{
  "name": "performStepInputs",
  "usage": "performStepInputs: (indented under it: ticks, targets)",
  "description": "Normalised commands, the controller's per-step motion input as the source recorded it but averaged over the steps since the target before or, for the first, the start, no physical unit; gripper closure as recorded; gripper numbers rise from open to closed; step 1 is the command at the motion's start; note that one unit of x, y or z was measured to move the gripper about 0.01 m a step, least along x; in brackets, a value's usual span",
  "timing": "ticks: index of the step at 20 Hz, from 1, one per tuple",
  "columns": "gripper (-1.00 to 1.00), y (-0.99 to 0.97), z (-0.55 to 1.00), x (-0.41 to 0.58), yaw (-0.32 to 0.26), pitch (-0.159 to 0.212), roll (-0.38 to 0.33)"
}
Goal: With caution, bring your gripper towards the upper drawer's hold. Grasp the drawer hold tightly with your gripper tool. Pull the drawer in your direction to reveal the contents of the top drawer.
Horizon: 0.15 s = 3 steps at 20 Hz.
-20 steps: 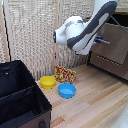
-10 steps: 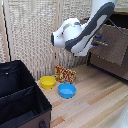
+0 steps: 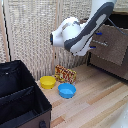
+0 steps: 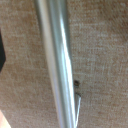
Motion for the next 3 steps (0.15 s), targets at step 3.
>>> performStepInputs:
  ticks: [3]
  targets:
    - [-1.00, 0.44, -0.11, 0.202, 0.000, -0.007, 0.005]
